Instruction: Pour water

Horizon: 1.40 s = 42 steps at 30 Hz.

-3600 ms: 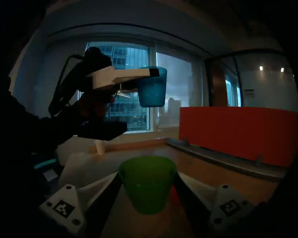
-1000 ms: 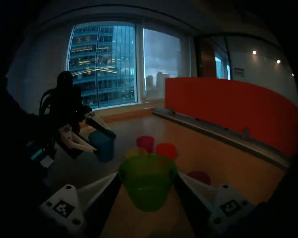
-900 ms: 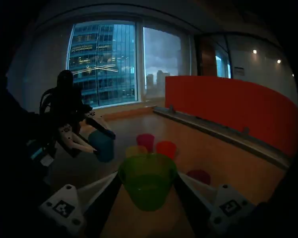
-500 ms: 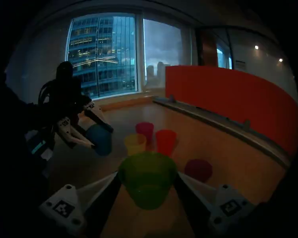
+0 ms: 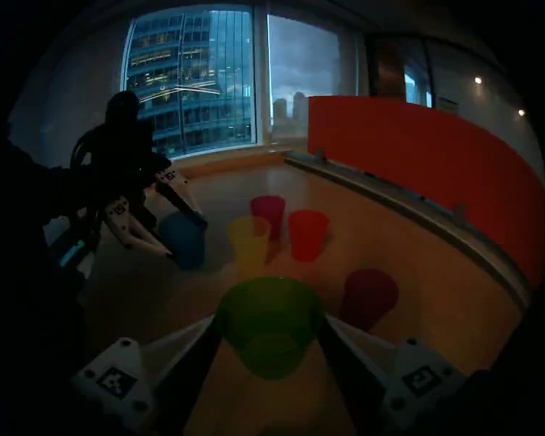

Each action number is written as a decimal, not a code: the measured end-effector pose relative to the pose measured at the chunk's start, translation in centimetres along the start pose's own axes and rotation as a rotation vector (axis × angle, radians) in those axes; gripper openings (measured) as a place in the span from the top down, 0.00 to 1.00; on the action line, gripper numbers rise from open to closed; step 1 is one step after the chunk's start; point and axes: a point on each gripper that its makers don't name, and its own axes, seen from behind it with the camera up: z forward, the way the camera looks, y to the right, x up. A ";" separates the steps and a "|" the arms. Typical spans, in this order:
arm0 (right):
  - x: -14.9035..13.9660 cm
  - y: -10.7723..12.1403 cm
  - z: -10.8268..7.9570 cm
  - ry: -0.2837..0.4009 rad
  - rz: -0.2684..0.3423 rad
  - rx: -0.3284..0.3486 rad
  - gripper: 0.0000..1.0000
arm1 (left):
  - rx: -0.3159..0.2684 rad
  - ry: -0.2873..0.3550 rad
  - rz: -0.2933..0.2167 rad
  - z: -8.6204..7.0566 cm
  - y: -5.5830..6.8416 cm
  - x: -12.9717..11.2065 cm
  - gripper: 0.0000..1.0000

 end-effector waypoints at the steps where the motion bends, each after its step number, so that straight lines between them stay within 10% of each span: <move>1: -0.1 0.0 0.1 -0.005 -0.002 0.002 0.09 | -0.001 -0.005 0.000 0.1 0.0 -0.1 0.11; 42: -1.8 0.1 1.1 -0.052 -0.016 -0.004 0.10 | -0.014 -0.041 -0.048 2.1 -0.7 -3.3 0.09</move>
